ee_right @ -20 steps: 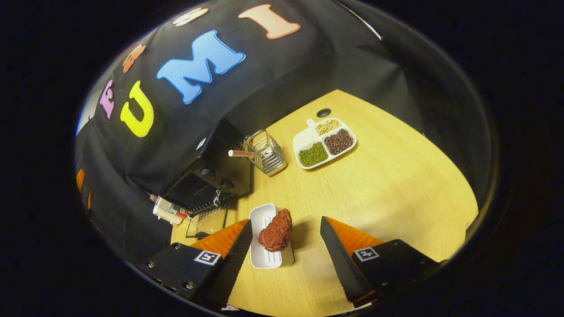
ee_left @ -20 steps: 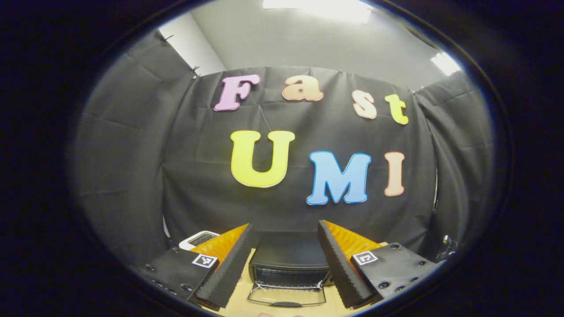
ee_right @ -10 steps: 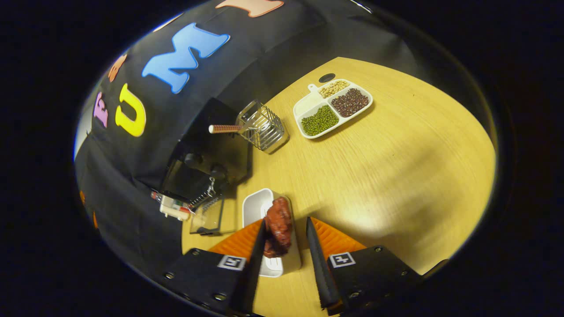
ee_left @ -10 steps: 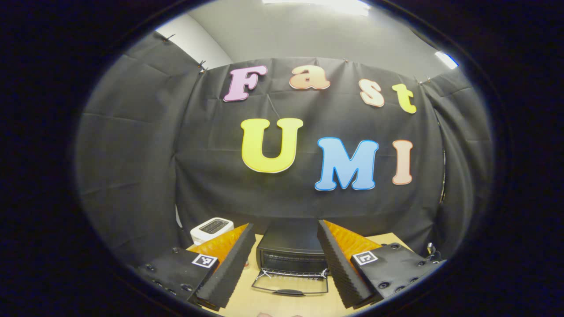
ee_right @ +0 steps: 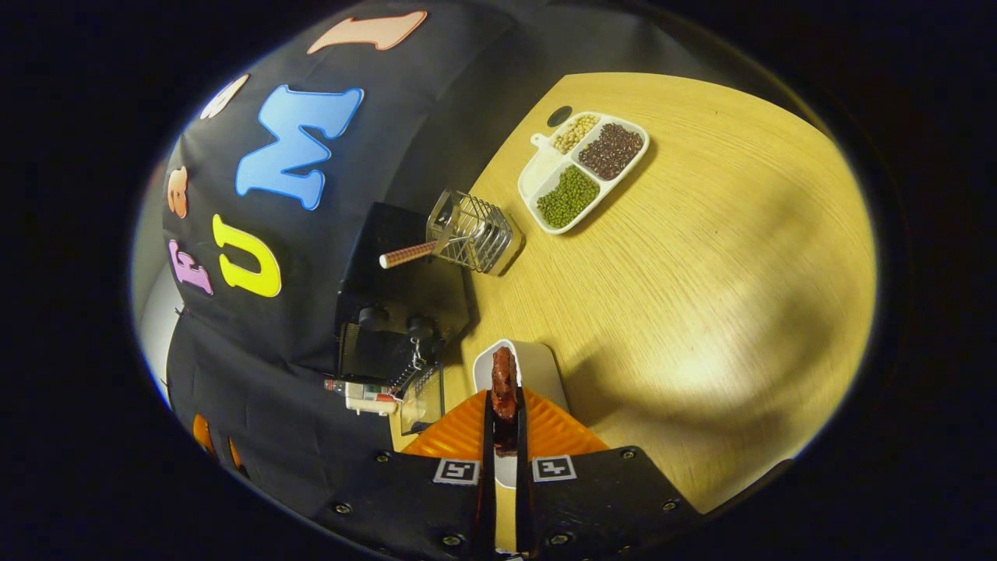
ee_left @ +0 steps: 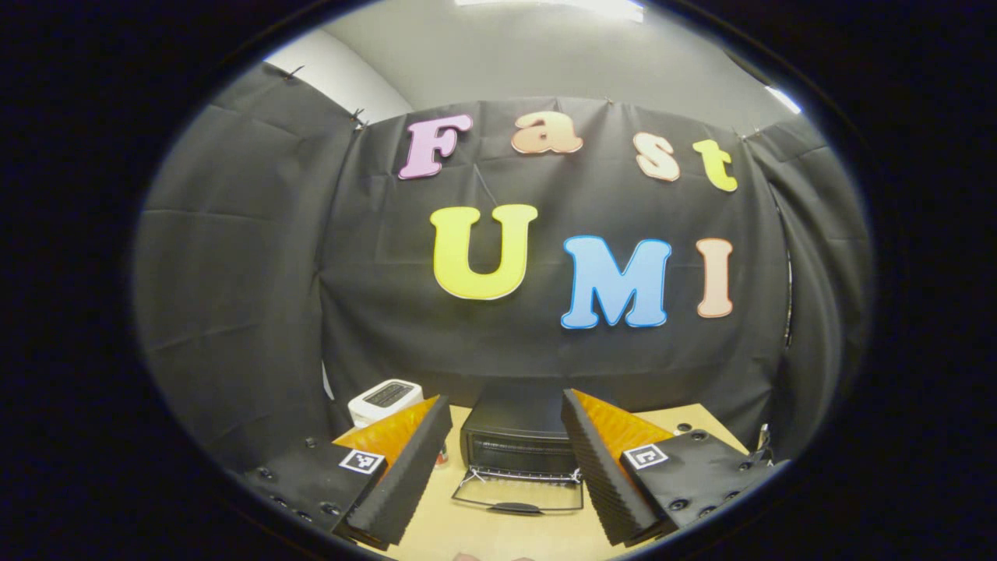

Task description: Open the electric oven with the left hand, put the food in, and close the electric oven.

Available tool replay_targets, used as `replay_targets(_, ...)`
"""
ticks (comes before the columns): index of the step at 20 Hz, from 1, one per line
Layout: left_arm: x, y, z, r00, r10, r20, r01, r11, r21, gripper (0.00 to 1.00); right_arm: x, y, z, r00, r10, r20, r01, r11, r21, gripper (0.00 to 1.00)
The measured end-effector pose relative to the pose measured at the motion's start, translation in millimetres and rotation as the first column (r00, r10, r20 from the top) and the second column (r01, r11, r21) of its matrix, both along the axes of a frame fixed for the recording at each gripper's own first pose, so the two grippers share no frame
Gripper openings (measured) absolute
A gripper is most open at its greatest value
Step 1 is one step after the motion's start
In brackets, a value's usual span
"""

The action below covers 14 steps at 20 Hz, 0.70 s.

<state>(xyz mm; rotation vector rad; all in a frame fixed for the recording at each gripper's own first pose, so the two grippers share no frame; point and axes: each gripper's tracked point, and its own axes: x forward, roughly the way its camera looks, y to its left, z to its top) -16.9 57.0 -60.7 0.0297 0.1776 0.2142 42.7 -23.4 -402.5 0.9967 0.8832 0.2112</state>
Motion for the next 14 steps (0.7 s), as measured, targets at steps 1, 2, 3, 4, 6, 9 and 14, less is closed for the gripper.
replay_targets(1, 2, -1, 1, 1.0, -0.009, 0.005, 0.009, 1.0, 0.0, 0.96, 0, 0, 11, 1.0, -0.011, 0.016, 0.011, 1.0, 0.024, 0.1)
replay_targets(2, 5, -2, 1, 1.0, -0.022, 0.009, 0.022, 1.0, -0.001, 1.0, 0, 0, 24, 0.999, -0.025, 0.034, 0.024, 0.998, 0.055, 0.1)
replay_targets(3, 7, -3, 0, 0.999, -0.035, 0.009, 0.035, 0.999, -0.007, 1.0, -1, 0, 39, 0.998, -0.04, 0.051, 0.035, 0.996, 0.087, 0.1)
replay_targets(4, 11, -3, -1, 0.999, -0.052, 0.01, 0.052, 0.999, -0.017, 1.0, -3, 0, 53, 0.996, -0.052, 0.07, 0.044, 0.993, 0.113, 0.1)
replay_targets(6, 19, 1, 1, 0.996, -0.082, 0.021, 0.082, 0.996, -0.032, 0.95, -7, 4, 81, 0.991, -0.075, 0.109, 0.059, 0.988, 0.145, 0.1)
replay_targets(9, 27, 15, 7, 0.992, -0.12, 0.047, 0.121, 0.992, -0.027, 1.0, -15, 23, 125, 0.98, -0.092, 0.178, 0.059, 0.981, 0.185, 0.1)
replay_targets(14, 37, 41, -8, 0.982, -0.182, 0.04, 0.185, 0.979, -0.083, 1.0, -13, 81, 172, 0.962, -0.086, 0.26, 0.026, 0.973, 0.228, 0.1)
